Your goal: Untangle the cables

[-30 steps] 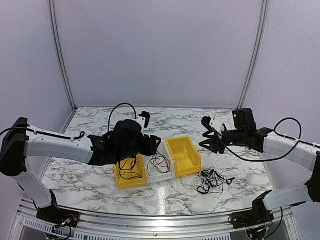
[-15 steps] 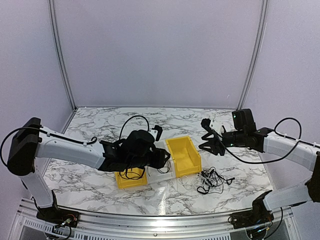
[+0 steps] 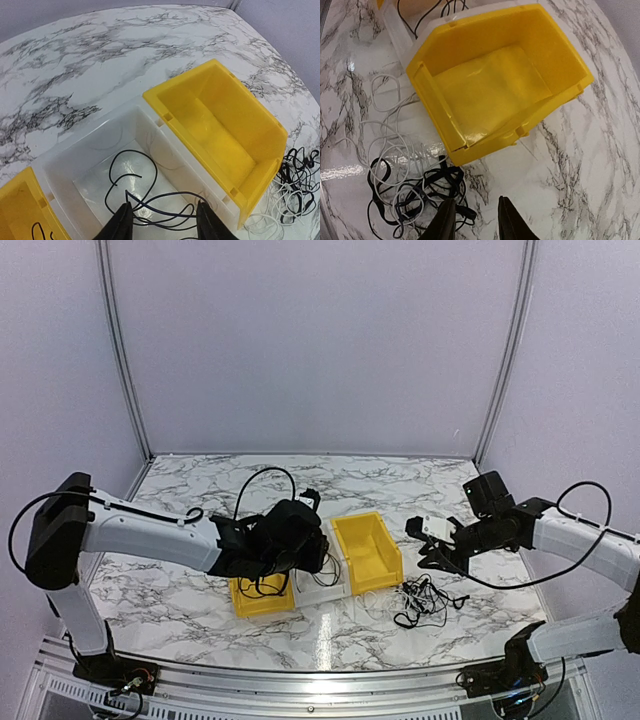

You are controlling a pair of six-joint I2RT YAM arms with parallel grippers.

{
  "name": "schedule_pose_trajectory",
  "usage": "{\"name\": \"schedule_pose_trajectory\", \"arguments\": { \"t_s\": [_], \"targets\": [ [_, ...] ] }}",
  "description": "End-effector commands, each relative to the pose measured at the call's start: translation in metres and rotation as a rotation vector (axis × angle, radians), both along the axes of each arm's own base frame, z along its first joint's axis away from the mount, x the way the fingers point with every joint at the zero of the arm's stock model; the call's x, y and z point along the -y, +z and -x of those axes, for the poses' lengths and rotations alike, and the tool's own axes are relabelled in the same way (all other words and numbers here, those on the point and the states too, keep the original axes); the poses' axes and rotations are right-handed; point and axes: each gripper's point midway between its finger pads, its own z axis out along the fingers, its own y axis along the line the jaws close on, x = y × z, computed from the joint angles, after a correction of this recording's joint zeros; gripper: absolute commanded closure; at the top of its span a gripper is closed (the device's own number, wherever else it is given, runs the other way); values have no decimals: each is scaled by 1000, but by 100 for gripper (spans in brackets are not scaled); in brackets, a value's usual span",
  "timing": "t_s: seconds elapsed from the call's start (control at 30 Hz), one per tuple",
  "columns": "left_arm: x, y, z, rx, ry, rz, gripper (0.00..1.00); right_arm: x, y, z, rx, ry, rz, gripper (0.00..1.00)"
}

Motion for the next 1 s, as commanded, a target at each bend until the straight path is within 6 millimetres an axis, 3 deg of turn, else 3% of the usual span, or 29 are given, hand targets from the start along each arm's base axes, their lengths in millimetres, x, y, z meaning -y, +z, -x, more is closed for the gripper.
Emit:
{"name": "schedule_pose_trajectory", "arguments": {
  "t_s": [0.0,0.2,0.6,0.83,0.97],
  "targets": [
    [8,56,2,128,-51,51,50,18,-22,13,-30,12,109,71],
    [12,86,16,216,-111,107,43,28,-42,3,-21,-15,186,72],
    [22,87,30,209,-157,127,42,23,-65,-15,-34,-37,193,69],
    [27,79,28,202,-159,117,42,16,-45,-12,-10,-27,136,91],
    [28,75,27,201,-157,112,42,21,-29,-1,20,-19,130,96]
  ]
}}
